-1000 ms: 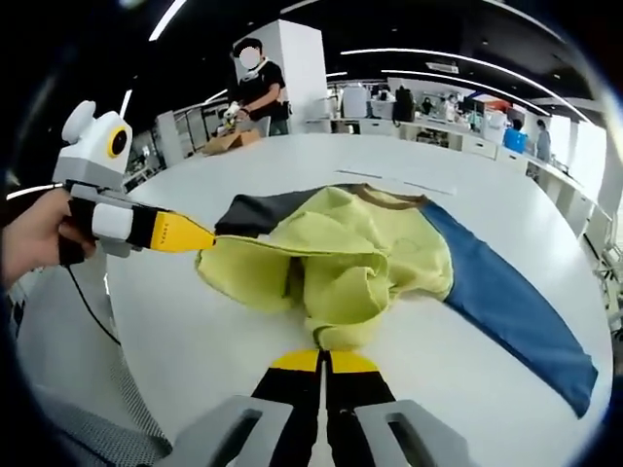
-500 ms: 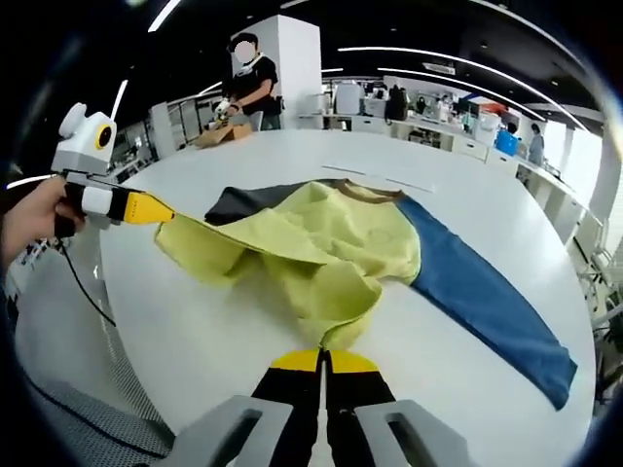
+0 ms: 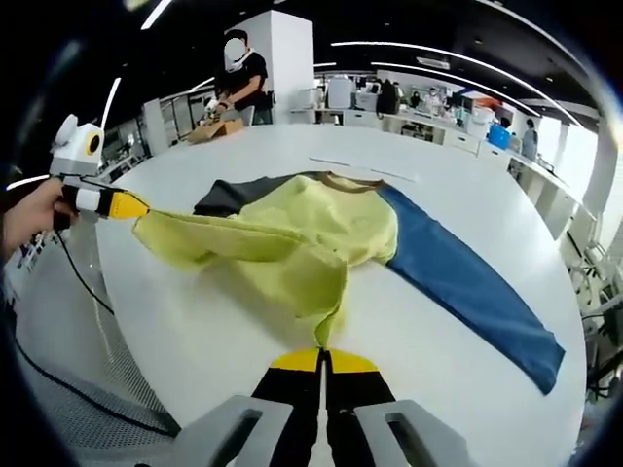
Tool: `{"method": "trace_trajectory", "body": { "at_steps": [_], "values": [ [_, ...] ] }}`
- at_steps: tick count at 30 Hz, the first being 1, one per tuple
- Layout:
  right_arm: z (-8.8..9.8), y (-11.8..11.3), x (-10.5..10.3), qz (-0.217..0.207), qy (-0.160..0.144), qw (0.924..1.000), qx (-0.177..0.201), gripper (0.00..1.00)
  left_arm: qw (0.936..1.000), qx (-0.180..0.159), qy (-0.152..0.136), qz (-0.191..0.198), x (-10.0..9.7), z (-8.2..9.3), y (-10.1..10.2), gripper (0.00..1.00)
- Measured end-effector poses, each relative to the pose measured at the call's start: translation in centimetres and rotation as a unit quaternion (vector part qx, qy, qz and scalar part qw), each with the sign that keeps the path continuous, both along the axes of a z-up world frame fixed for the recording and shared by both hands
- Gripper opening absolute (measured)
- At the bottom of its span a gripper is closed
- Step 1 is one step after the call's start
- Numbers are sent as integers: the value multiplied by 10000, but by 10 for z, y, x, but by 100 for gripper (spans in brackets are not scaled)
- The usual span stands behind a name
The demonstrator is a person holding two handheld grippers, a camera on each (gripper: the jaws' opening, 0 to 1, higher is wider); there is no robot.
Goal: Fold the garment on the visible template until the final outline fits inside the template.
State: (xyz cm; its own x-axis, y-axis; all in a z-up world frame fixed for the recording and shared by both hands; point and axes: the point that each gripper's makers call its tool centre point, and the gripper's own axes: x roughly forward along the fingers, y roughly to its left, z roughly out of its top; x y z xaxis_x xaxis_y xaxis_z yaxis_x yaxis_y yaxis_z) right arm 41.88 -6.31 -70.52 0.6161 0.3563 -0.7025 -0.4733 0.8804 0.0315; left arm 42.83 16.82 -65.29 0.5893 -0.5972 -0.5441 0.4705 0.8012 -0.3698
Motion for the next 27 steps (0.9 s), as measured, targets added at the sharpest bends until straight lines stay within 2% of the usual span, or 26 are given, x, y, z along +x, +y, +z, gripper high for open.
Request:
{"method": "trace_trajectory", "body": {
  "at_steps": [7, 20, 27],
  "values": [
    [0, -12, -6, -69, -6, 9999, -131, 0, 10000, 48, -44, -64, -4, 2, 7, 0],
    [2, -30, -19, -290, 86, 9995, -107, 0, 9996, 175, 1, -228, -19, 1, 18, 0],
    [5, -33, -25, -321, 88, 9994, -135, 0, 9984, 437, -9, -352, -28, -2, 25, 0]
  ]
}}
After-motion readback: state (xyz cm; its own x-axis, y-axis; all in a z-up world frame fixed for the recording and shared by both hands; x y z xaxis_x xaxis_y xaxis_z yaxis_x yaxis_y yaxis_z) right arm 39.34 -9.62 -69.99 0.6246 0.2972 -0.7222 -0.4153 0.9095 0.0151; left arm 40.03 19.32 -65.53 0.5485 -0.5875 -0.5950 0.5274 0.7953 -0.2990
